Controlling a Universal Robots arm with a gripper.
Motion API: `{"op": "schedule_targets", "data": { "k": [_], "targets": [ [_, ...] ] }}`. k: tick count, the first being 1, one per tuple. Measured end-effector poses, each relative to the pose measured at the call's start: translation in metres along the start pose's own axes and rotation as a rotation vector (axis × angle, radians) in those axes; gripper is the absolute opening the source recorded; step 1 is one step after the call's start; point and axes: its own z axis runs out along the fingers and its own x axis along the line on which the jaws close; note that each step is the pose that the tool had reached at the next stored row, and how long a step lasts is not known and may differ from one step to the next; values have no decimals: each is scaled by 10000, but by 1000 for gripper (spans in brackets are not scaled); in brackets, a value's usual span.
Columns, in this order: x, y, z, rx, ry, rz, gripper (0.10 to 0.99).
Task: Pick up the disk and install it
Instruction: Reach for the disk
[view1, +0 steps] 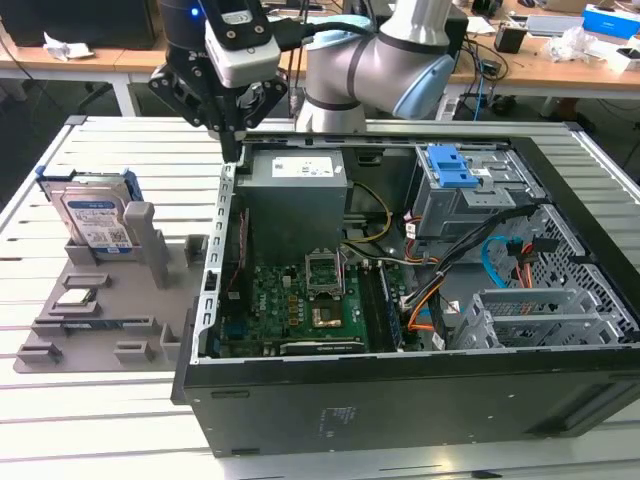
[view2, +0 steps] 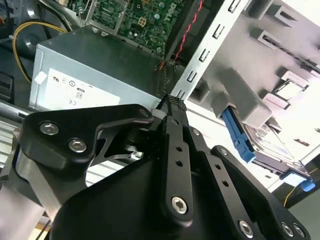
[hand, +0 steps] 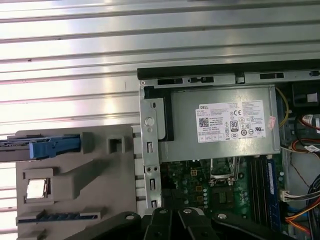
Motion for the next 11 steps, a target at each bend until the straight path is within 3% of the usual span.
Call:
{"op": "schedule_targets", "data": {
  "k": [3, 9, 11],
  "targets": [
    [137, -10, -3, 0, 0, -1, 106],
    [269, -20, -7, -1, -1, -1, 106],
    [354, -26, -9, 0, 0, 1, 106]
  ]
}}
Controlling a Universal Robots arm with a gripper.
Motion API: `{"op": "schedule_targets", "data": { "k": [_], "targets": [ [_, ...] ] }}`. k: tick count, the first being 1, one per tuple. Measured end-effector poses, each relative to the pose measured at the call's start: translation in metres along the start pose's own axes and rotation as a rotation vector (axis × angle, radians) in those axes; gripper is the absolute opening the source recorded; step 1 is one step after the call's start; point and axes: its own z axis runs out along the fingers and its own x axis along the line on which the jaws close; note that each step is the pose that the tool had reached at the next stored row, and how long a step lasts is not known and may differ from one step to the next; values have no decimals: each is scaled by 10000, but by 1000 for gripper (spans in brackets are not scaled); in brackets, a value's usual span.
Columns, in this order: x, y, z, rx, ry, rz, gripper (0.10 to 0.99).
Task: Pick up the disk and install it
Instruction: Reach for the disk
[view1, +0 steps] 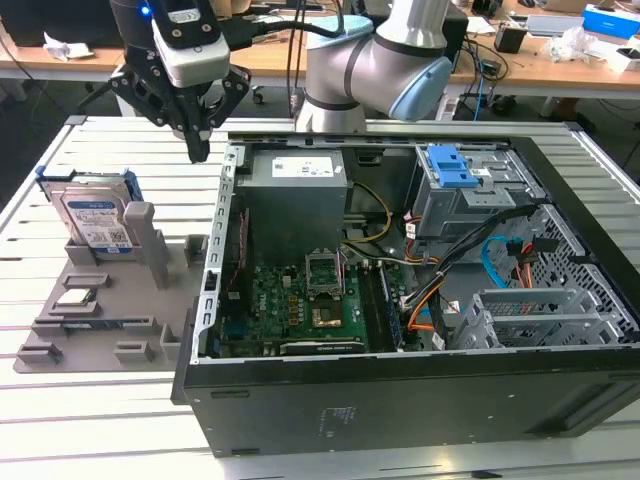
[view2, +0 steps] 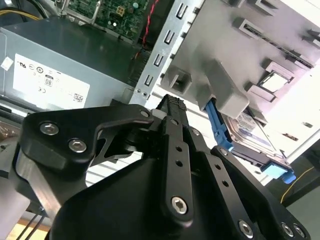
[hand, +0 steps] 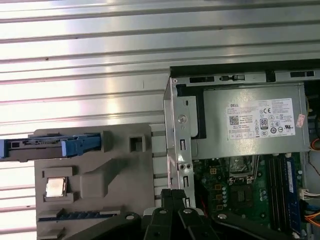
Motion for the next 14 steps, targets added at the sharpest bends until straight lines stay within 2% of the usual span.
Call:
{"op": "schedule_targets", "data": {
  "k": [2, 5, 14],
  "targets": [
    [38, -3, -1, 0, -1, 0, 106],
    [157, -12, -4, 0, 0, 0, 106],
    [365, -27, -10, 0, 0, -1, 106]
  ]
}}
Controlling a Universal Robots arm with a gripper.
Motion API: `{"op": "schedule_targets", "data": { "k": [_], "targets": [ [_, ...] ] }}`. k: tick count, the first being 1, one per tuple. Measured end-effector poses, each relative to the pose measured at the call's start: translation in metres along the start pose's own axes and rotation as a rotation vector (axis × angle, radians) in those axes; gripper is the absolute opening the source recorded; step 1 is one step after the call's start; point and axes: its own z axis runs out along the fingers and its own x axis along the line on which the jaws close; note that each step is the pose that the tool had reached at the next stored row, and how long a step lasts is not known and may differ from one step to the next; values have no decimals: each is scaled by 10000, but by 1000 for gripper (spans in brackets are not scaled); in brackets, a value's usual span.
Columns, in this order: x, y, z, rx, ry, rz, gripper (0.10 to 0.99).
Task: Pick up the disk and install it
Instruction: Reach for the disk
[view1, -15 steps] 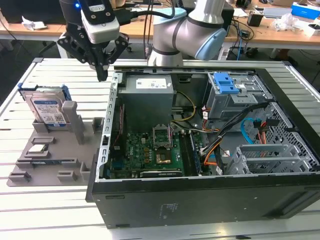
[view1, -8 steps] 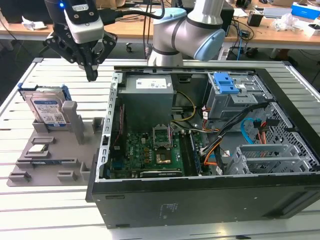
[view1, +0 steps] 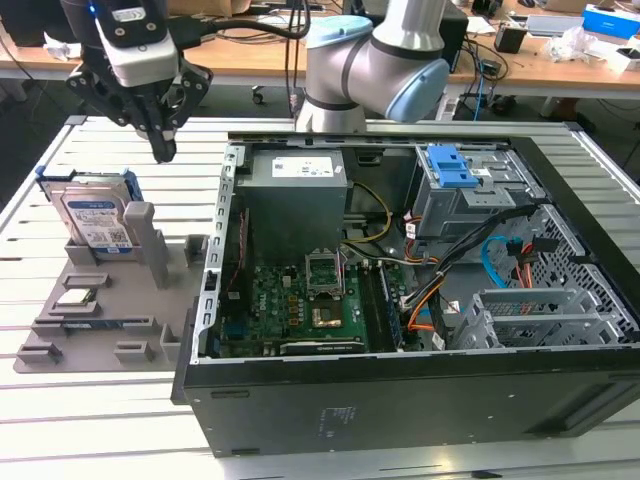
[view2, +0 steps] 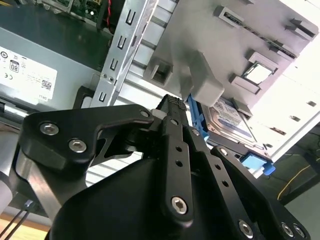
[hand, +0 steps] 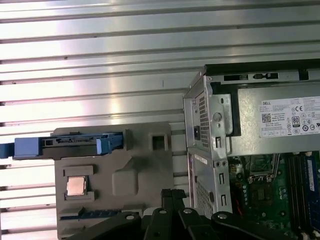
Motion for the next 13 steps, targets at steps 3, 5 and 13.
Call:
{"op": "schedule_targets", "data": {
  "k": [3, 5, 13],
  "targets": [
    [57, -4, -1, 0, 0, 1, 106],
    [97, -7, -2, 0, 0, -1, 106],
    [306, -23, -8, -1, -1, -1, 106]
  ]
}}
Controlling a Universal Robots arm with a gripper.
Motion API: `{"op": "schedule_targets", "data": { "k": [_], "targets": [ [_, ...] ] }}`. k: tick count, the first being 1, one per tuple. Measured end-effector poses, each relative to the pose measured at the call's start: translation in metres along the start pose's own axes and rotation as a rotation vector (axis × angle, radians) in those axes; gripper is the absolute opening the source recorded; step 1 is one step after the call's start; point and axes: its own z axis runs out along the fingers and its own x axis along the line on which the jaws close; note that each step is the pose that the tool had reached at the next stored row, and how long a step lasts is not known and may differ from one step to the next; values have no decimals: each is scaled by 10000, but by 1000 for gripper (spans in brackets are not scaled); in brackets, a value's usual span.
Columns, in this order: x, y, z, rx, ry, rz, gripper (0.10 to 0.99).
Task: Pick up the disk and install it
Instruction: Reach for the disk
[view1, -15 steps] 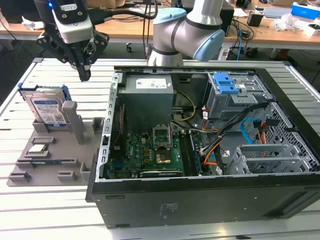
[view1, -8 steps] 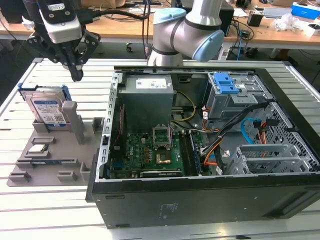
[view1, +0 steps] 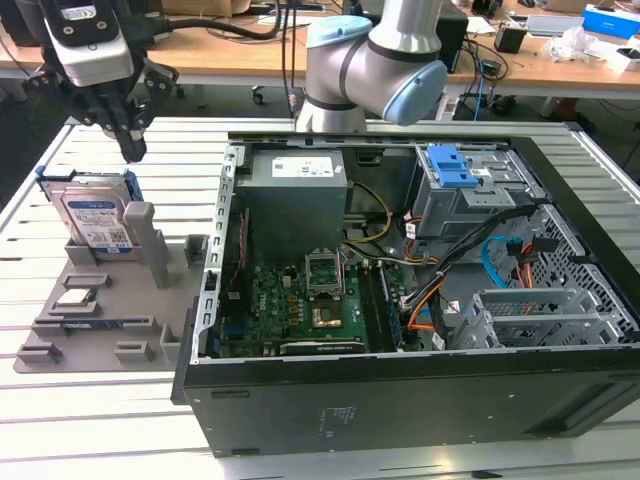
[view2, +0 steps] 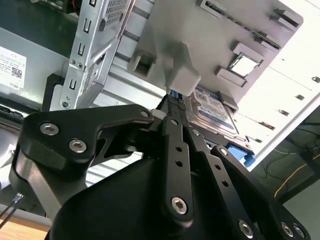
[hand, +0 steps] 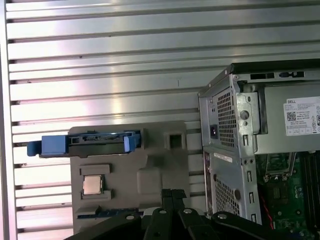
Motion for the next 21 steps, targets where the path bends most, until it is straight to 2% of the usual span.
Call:
{"op": "schedule_targets", "data": {
  "k": [5, 8, 12, 21],
  "targets": [
    [111, -8, -4, 1, 1, 1, 106],
    [253, -19, -7, 0, 0, 0, 106],
    [350, -26, -10, 1, 1, 0, 106],
    [507, -38, -14, 1, 1, 0, 106]
  ]
}}
